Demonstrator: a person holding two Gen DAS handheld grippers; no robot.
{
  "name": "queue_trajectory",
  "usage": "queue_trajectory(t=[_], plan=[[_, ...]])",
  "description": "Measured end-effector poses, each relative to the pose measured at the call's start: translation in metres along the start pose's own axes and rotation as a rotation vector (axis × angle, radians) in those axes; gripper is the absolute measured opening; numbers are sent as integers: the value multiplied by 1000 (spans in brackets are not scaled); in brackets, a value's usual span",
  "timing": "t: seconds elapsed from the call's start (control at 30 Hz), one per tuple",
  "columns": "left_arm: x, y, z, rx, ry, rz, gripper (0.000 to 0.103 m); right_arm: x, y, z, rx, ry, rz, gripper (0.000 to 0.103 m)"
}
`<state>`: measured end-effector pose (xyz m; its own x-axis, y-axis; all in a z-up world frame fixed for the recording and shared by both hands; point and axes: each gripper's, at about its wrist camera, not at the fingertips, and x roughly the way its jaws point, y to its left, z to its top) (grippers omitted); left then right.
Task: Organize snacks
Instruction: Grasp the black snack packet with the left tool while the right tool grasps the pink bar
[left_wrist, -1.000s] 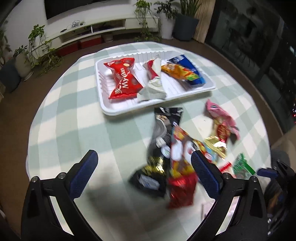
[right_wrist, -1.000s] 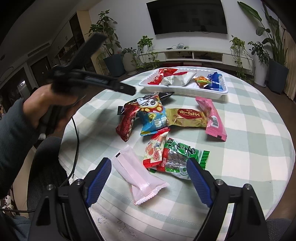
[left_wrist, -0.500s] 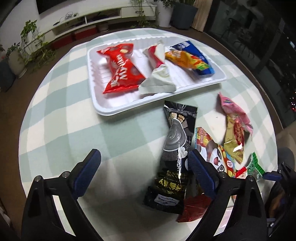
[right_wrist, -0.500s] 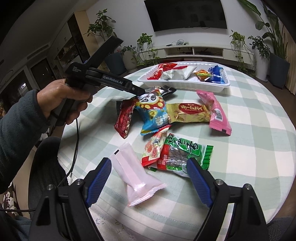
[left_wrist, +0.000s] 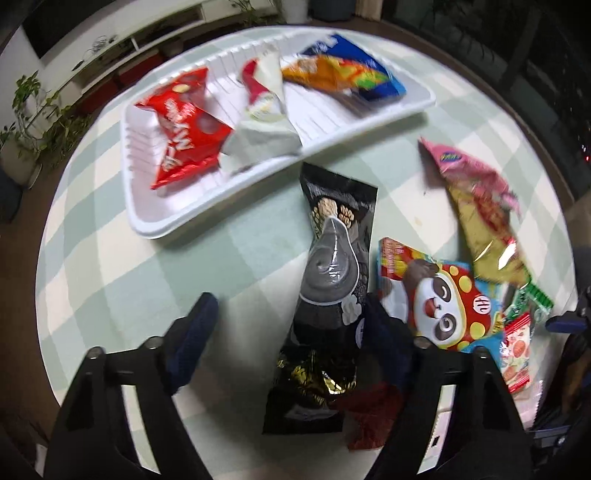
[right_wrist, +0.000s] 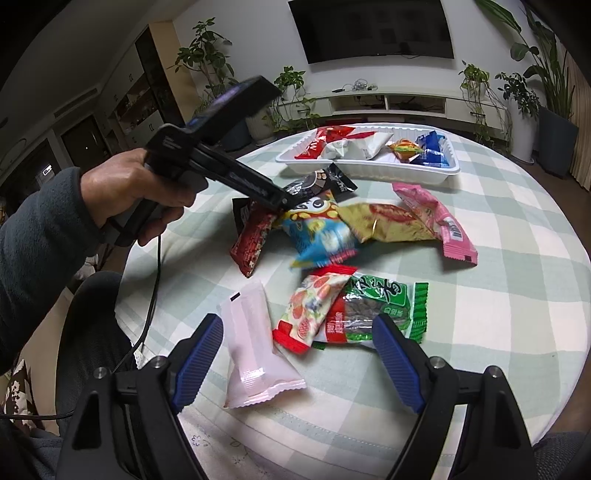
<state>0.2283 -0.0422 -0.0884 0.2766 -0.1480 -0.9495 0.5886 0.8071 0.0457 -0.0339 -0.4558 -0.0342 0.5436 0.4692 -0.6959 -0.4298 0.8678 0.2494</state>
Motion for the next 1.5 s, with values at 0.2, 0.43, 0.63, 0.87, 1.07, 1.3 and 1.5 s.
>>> queue_trajectory(t=[0.2, 0.43, 0.63, 0.87, 1.07, 1.3, 1.5], plan=[[2, -3, 2, -12, -17, -33, 33, 0, -2, 1, 8, -6, 2, 81], [-1, 2, -1, -20, -36, -60, 28, -3, -5, 4, 16, -17, 3, 76], [-9, 27, -21, -122, -86, -107, 27, -21, -22, 28, 11, -55, -55, 75], [-33, 64, -66, -316, -199, -175, 27, -7, -73, 91, -15, 22, -213, 69], [-49, 77, -107, -404, -256, -200, 27, 55, -106, 109, -49, 205, -234, 58], [-54, 71, -128, -421, -271, -211, 27, 94, -116, 108, -91, 310, -273, 47], [-47, 66, -121, -424, -271, -213, 27, 99, -109, 107, -138, 342, -280, 35]])
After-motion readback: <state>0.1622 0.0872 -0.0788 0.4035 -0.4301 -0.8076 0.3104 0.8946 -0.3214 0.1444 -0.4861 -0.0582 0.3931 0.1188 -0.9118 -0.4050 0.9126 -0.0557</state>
